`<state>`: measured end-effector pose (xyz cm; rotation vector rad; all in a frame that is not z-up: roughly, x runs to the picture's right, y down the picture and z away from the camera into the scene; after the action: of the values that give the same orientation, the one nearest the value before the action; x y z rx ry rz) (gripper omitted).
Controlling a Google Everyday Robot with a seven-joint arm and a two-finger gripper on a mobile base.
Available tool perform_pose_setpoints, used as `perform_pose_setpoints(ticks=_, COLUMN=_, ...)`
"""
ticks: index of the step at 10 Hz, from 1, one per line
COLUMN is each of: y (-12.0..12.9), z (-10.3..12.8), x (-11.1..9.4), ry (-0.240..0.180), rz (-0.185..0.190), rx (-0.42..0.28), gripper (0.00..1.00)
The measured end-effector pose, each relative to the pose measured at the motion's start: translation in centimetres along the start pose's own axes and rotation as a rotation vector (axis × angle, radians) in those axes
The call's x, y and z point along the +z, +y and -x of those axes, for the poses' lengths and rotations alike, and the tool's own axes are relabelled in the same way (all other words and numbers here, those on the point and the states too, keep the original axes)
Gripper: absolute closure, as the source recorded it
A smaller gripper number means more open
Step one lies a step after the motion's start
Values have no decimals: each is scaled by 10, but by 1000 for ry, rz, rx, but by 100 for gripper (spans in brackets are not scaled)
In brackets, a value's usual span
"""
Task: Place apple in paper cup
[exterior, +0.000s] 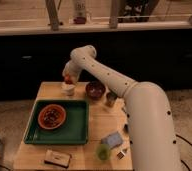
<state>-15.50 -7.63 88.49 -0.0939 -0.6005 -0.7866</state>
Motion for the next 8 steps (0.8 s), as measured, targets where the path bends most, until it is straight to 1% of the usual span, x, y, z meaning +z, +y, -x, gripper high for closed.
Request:
perform_pose_setpoints(ticks=1, y=0, z=0, x=-1, ry=8, rz=-2, rx=2, gripper=31)
perform_pose_setpoints(ticks=2, y=-1, z=0, x=0, ry=9, rz=-1, rx=-2, gripper=23)
perform_pose_setpoints(ticks=3, y=-3, z=2, x=1, ry=9, rz=-1, rx=-6, gripper=20)
perform_pose_setpoints(ticks=8, y=-6, z=2, x=0, ry=14, rz=-8, rx=-18, gripper=20)
